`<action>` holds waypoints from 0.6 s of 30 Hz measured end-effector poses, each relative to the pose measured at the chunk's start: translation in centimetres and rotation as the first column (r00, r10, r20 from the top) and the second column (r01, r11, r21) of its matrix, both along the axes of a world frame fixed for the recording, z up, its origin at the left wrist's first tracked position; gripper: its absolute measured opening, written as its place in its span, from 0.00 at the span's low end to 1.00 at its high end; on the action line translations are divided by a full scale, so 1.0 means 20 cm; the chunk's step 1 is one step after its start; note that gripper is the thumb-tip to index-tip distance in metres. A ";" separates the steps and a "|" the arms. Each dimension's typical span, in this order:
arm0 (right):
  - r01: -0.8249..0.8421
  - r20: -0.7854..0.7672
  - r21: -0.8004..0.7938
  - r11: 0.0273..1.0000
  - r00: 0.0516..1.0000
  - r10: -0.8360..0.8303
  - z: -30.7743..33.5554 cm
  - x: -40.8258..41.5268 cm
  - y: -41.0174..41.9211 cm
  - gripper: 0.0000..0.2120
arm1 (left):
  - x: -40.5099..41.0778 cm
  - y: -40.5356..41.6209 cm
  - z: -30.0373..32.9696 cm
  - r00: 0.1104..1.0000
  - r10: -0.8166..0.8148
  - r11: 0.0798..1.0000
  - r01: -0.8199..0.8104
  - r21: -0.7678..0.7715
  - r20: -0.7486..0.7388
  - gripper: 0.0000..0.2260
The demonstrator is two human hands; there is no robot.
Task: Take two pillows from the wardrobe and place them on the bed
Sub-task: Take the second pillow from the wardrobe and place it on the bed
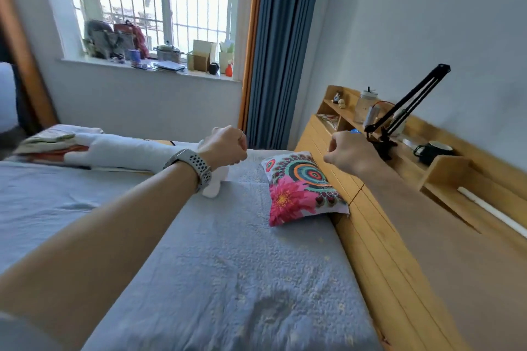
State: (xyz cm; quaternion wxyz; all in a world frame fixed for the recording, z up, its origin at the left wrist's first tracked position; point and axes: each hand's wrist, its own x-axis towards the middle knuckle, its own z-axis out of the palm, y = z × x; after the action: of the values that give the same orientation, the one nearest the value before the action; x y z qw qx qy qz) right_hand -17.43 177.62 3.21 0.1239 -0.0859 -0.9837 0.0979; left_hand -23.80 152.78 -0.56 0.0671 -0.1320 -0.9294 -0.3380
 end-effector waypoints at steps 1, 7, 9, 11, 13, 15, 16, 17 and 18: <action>-0.020 -0.004 -0.007 1.000 1.000 0.020 0.00 0.00 -0.09 0.09 | 0.03 -0.10 -0.01 0.999 0.047 0.999 -0.047 0.016 -0.008 0.07; -0.218 -0.003 -0.029 0.976 0.976 0.218 -0.01 -0.01 -0.90 0.06 | 0.28 -0.96 0.01 0.968 0.251 0.968 -0.251 -0.010 -0.015 0.04; -0.282 -0.003 -0.046 0.958 0.959 0.282 -0.03 0.01 -1.24 0.07 | 0.38 -1.31 0.02 0.948 0.317 0.948 -0.317 -0.009 -0.013 0.05; -0.344 -0.022 -0.077 0.936 0.939 0.344 -0.05 0.04 -1.57 0.06 | 0.50 -1.66 0.03 0.930 0.367 0.930 -0.367 0.004 -0.004 0.05; -0.402 -0.026 -0.098 0.911 0.916 0.401 -0.06 0.08 -1.90 0.05 | 0.63 -1.98 0.05 0.909 0.416 0.909 -0.416 0.003 -0.001 0.04; -0.467 -0.020 -0.102 0.878 0.884 0.467 -0.06 0.13 -2.21 0.05 | 0.79 -2.26 0.07 0.880 0.475 0.880 -0.475 -0.030 -0.002 0.05; -0.499 -0.025 -0.107 0.860 0.866 0.500 -0.05 0.16 -2.36 0.05 | 0.86 -2.39 0.08 0.863 0.505 0.862 -0.504 -0.048 -0.004 0.05; -0.530 -0.033 -0.115 0.840 0.847 0.530 -0.05 0.19 -2.50 0.04 | 0.94 -2.51 0.10 0.844 0.537 0.842 -0.536 -0.063 -0.012 0.05; -0.561 -0.046 -0.124 0.818 0.827 0.560 -0.04 0.22 -2.63 0.04 | 1.02 -2.62 0.12 0.821 0.570 0.818 -0.570 -0.076 -0.027 0.06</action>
State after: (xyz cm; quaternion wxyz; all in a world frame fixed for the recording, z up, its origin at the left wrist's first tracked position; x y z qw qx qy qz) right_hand -13.03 124.96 2.44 0.0875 0.1996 -0.9563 0.1951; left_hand -3.44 100.40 1.75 0.1612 0.1489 -0.9391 -0.2643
